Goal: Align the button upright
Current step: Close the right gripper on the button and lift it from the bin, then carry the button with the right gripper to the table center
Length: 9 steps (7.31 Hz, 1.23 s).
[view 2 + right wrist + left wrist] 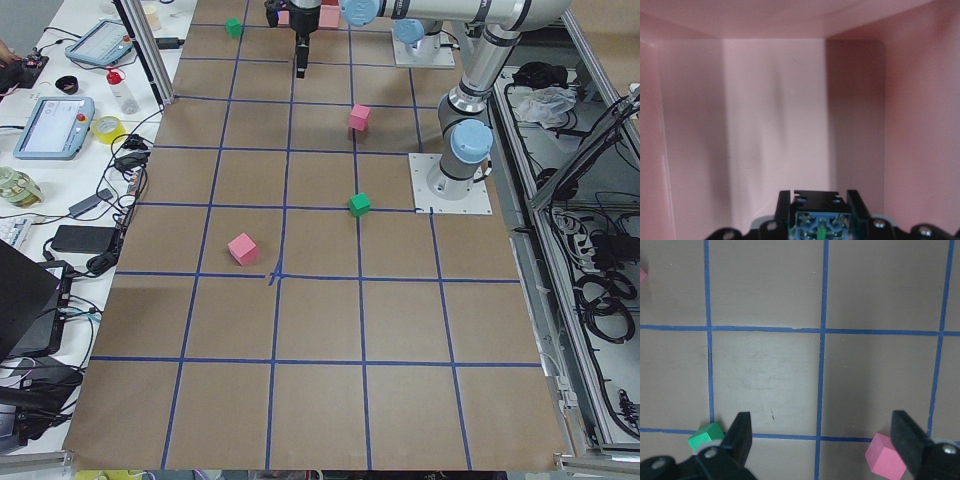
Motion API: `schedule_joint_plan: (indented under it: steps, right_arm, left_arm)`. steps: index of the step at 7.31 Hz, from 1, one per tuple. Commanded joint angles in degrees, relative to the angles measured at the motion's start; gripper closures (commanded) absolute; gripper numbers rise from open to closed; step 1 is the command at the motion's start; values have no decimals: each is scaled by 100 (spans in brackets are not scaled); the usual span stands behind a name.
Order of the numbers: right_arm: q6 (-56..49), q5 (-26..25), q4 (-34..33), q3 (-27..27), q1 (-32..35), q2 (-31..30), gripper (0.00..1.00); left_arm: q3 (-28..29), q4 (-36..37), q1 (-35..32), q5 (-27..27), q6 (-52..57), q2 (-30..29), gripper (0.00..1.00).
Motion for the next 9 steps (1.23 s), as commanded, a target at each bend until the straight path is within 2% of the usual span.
schedule_joint_plan:
  steps: [1,2,4,6,9]
  right_arm:
    - [23,25,977,-615,252,-271,100]
    - [23,43,1444,-923,462,-412,100]
    - [23,95,1764,-1328,936,-457,100]
    - [539,148,1756,-1505,1918,-457,100]
    - [2022,236,1712,-1444,2974,-204,100]
  left_arm:
    - [0,0,0,0,0,0,0]
    - [0,0,0,0,0,0,0]
    - [-9,0,0,0,0,0,0]
    - [-9,0,0,0,0,0,0]
    - [-9,0,9,0,0,0,0]
